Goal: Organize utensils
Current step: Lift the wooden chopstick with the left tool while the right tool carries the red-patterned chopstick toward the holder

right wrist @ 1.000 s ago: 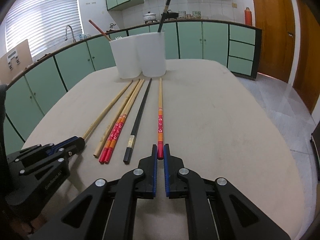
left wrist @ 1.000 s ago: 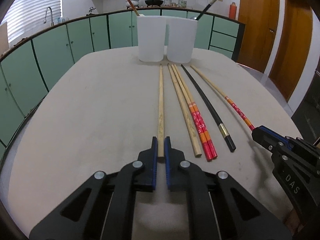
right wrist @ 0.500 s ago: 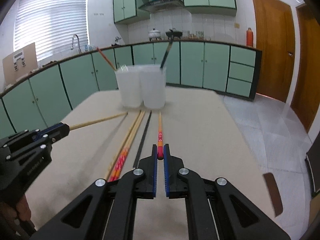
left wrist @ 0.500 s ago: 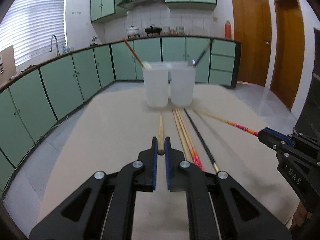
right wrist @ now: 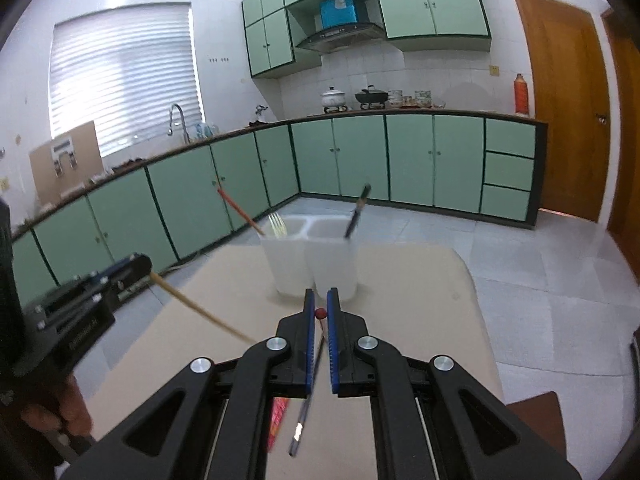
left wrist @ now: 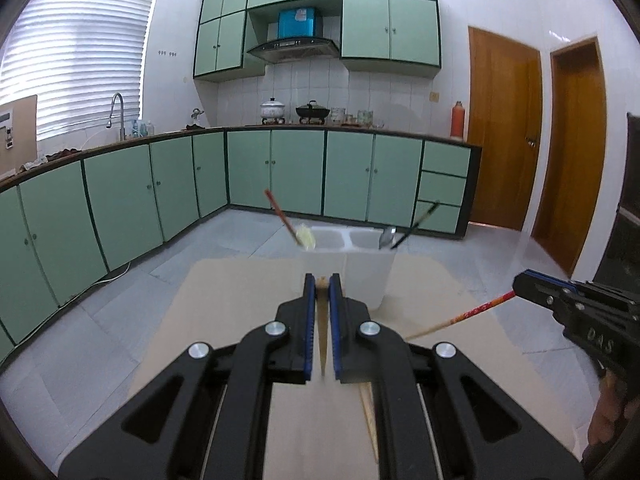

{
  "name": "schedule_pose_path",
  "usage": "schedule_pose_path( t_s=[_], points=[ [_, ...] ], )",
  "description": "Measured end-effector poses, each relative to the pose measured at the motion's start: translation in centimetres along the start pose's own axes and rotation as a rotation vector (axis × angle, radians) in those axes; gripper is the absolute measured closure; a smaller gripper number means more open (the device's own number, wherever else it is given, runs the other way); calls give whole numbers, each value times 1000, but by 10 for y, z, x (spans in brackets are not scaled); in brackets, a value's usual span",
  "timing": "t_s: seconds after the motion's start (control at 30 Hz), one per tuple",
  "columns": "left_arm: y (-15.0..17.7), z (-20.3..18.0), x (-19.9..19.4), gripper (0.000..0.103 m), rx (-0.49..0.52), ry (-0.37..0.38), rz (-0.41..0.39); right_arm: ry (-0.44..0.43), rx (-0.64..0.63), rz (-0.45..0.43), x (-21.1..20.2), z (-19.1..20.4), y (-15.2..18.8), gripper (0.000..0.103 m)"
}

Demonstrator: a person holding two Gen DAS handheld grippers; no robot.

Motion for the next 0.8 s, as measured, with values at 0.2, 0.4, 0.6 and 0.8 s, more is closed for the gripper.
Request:
schedule_pose_path(
  t_s=[0.2,0.4,0.6,0.8],
  points=[
    [-23,0,5,97,-23,38,-8,-50,8,20,14,-6,-36,97],
    [-43,4,6,97,-41,71,-2,-82,-30,17,19,-2,-60,97],
    [-69,9,3,97,-60,90,-23,-111,-41,-19,19,-6,-87,97],
    [-114,4,4,97,-42,100,-96,-115,-49,-109,19,-13,-137,97]
  ],
)
Point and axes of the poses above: each gripper's, at about its wrist camera, not at the fingertips, and x roughly the way its jaws point, z to its left, y to its underside, the point moved 2 cm from there along x, roughly the way its jaws point, and after that the axes turned 5 degrees about -x, right-handed, at the moved point
